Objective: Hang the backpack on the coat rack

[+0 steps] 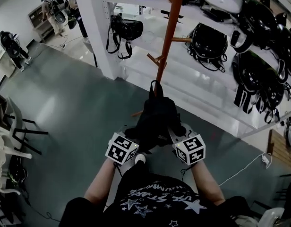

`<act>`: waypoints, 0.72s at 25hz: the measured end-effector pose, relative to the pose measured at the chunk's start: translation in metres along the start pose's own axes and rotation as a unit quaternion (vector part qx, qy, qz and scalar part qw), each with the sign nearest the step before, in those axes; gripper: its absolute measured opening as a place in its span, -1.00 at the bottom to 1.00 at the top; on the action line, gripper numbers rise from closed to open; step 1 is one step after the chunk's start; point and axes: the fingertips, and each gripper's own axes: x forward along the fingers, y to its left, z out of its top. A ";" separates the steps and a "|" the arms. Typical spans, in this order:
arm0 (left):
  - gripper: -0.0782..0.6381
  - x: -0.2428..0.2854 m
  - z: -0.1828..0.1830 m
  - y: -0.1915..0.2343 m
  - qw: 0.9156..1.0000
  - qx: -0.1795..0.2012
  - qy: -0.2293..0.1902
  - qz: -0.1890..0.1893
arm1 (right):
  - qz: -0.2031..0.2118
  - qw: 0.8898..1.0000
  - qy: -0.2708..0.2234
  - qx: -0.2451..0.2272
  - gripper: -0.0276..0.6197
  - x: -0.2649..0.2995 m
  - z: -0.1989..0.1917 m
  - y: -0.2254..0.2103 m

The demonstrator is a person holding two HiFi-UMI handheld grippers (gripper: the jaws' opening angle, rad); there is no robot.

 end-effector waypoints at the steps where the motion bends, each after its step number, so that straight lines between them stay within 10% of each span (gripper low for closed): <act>1: -0.61 0.004 0.007 0.009 1.000 0.006 -0.001 -0.004 | -0.007 1.000 -0.002 0.003 -0.87 0.007 0.005 -0.005; 18: -0.61 0.058 0.067 0.105 0.997 0.039 -0.001 -0.060 | -0.082 0.996 -0.008 0.025 -0.87 0.086 0.052 -0.062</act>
